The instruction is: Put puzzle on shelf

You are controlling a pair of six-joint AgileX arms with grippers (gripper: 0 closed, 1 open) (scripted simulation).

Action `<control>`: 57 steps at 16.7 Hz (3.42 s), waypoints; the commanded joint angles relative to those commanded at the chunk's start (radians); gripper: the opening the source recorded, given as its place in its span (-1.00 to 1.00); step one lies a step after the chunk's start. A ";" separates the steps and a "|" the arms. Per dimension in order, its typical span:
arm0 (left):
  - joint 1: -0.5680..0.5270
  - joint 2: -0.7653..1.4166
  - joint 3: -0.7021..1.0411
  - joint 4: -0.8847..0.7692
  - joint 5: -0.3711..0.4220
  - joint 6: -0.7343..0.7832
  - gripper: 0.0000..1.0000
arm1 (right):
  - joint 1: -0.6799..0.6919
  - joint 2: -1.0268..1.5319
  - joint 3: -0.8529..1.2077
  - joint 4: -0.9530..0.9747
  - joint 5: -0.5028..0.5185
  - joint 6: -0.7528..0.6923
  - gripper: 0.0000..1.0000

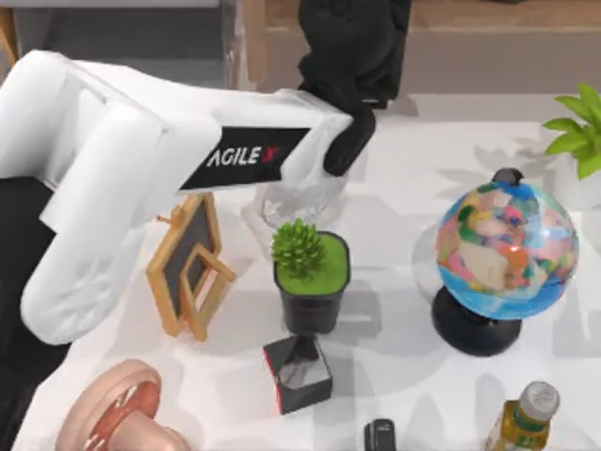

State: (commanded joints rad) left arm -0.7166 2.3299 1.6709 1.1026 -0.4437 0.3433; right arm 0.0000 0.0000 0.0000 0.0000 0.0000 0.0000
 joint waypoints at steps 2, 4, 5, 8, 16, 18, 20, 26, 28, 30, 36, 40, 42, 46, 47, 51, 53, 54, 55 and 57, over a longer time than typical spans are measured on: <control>0.033 -0.095 -0.104 0.074 0.082 0.081 1.00 | 0.000 0.000 0.000 0.000 0.000 0.000 1.00; 0.096 -0.189 -0.216 0.148 0.173 0.172 1.00 | 0.000 0.000 0.000 0.000 0.000 0.000 1.00; 0.138 -0.234 -0.273 0.184 0.222 0.220 1.00 | 0.000 0.000 0.000 0.000 0.000 0.000 1.00; 0.314 -0.353 -0.450 0.282 0.374 0.374 1.00 | 0.000 0.000 0.000 0.000 0.000 0.000 1.00; 0.959 -0.527 -0.900 0.454 0.784 0.808 1.00 | 0.000 0.000 0.000 0.000 0.000 0.000 1.00; 1.112 -0.534 -0.993 0.475 0.877 0.908 1.00 | 0.000 0.000 0.000 0.000 0.000 0.000 1.00; 1.246 -0.528 -1.074 0.487 0.964 1.001 1.00 | 0.000 0.000 0.000 0.000 0.000 0.000 1.00; 1.444 -0.412 -1.219 0.465 1.157 1.202 1.00 | 0.000 0.000 0.000 0.000 0.000 0.000 1.00; 1.443 -0.363 -1.231 0.447 1.191 1.235 1.00 | 0.000 0.000 0.000 0.000 0.000 0.000 1.00; 1.436 -0.338 -1.233 0.438 1.205 1.248 1.00 | 0.000 0.000 0.000 0.000 0.000 0.000 1.00; 1.434 -0.339 -1.228 0.436 1.202 1.246 1.00 | 0.000 0.000 0.000 0.000 0.000 0.000 1.00; 1.386 -0.313 -1.169 0.400 1.156 1.247 1.00 | 0.000 0.000 0.000 0.000 0.000 0.000 1.00; 1.375 -0.308 -1.155 0.392 1.145 1.246 1.00 | 0.000 0.000 0.000 0.000 0.000 0.000 1.00; 1.375 -0.308 -1.155 0.392 1.145 1.246 0.85 | 0.000 0.000 0.000 0.000 0.000 0.000 1.00; 1.375 -0.308 -1.155 0.392 1.145 1.246 0.70 | 0.000 0.000 0.000 0.000 0.000 0.000 1.00; 1.375 -0.308 -1.155 0.392 1.145 1.246 0.10 | 0.000 0.000 0.000 0.000 0.000 0.000 1.00; 1.375 -0.308 -1.155 0.392 1.145 1.246 -0.21 | 0.000 0.000 0.000 0.000 0.000 0.000 1.00; 1.375 -0.308 -1.155 0.392 1.145 1.246 -0.36 | 0.000 0.000 0.000 0.000 0.000 0.000 1.00; 1.375 -0.308 -1.155 0.392 1.145 1.246 -0.51 | 0.000 0.000 0.000 0.000 0.000 0.000 1.00; 1.375 -0.308 -1.155 0.392 1.145 1.246 -0.81 | 0.000 0.000 0.000 0.000 0.000 0.000 1.00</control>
State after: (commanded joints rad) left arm 0.6589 2.0223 0.5158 1.4948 0.7017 1.5897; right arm 0.0000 0.0000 0.0000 0.0000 0.0000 0.0000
